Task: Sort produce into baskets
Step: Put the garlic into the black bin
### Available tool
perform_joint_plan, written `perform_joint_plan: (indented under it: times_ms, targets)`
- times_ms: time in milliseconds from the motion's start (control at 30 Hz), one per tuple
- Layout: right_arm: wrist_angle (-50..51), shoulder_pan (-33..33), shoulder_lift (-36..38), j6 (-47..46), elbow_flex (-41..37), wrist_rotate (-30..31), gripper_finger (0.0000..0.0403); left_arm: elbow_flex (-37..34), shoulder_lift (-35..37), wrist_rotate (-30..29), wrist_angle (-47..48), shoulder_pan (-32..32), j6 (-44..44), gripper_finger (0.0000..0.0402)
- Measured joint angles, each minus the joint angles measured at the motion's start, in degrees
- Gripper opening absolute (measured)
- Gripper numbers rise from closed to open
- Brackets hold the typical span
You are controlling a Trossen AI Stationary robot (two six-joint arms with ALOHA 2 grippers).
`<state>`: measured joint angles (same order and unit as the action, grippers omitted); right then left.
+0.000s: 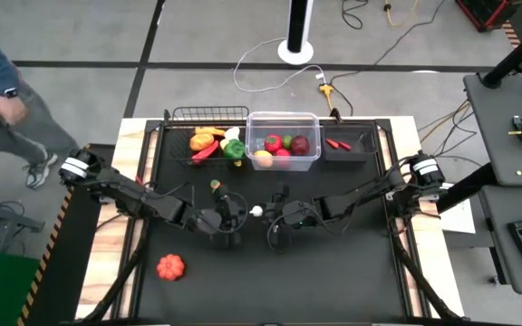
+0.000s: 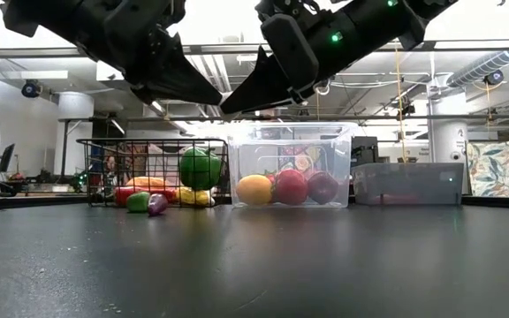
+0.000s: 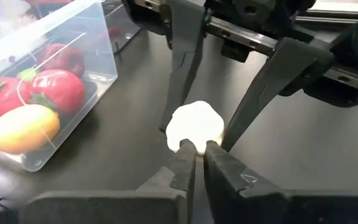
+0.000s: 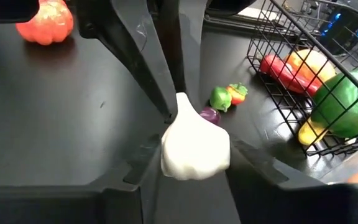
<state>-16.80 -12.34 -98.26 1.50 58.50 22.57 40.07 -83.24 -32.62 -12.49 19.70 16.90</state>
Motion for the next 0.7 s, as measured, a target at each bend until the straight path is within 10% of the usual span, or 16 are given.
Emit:
perform_joint_plan:
  times_ms: [400, 700]
  targets:
    - [11.56, 1.04, 3.63, -4.10, 0.00, -0.16, 0.0144, 1.81, 3.23, -0.52, 22.35, 0.02, 8.76, 0.0156]
    - [28.00, 8.31, 16.55, -11.87, 0.00, -0.05, 0.0145, 5.19, 4.74, -0.96, 40.73, 0.07, 21.71, 0.0177]
